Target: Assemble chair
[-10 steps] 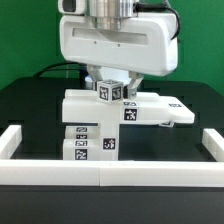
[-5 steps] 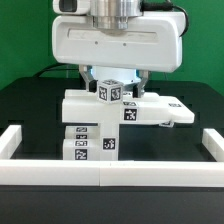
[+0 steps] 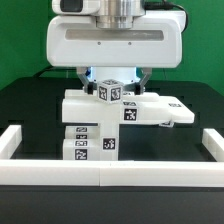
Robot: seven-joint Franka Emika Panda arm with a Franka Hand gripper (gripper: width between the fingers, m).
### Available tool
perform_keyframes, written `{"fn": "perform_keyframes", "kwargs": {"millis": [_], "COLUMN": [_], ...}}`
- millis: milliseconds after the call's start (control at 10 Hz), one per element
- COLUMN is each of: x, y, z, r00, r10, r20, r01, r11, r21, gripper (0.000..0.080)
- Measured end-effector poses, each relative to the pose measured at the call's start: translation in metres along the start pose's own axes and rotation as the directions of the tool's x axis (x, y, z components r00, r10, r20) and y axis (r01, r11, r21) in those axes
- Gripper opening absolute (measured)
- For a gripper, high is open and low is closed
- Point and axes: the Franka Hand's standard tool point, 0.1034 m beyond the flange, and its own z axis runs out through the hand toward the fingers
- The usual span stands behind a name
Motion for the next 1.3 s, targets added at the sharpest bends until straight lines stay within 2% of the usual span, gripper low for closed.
{"fn": "perform_keyframes", "kwargs": {"millis": [200,500,800,900,1000,1100,1200,1300], "x": [0.0002,-0.0011,-0.0021,-0.0021,-0.0022,-0.0021,-0.0022,-0.0022], "y": [0.0007,0.0042,0.0059,0.0060,0.0060,0.0060,0.0060,0.0060], "z": [-0.0003,0.0004,0.0010,0.0010,0.0010,0.0010,0.0010,0.0011], "r00": [0.989,0.940,0.913,0.914,0.914,0.918,0.929,0.934], "r10": [-0.149,-0.342,-0.408,-0.406,-0.406,-0.396,-0.370,-0.357], "r20": [0.002,0.006,0.010,0.010,0.010,0.010,0.009,0.009], "r01": [0.149,0.342,0.408,0.407,0.407,0.396,0.370,0.357], "r11": [0.989,0.939,0.913,0.914,0.914,0.918,0.929,0.934], "r21": [-0.010,-0.010,-0.007,-0.007,-0.007,-0.006,-0.007,-0.007], "gripper": [0.0649,0.0649,0.0647,0.0507,0.0507,0.0334,0.0281,0.0281]}}
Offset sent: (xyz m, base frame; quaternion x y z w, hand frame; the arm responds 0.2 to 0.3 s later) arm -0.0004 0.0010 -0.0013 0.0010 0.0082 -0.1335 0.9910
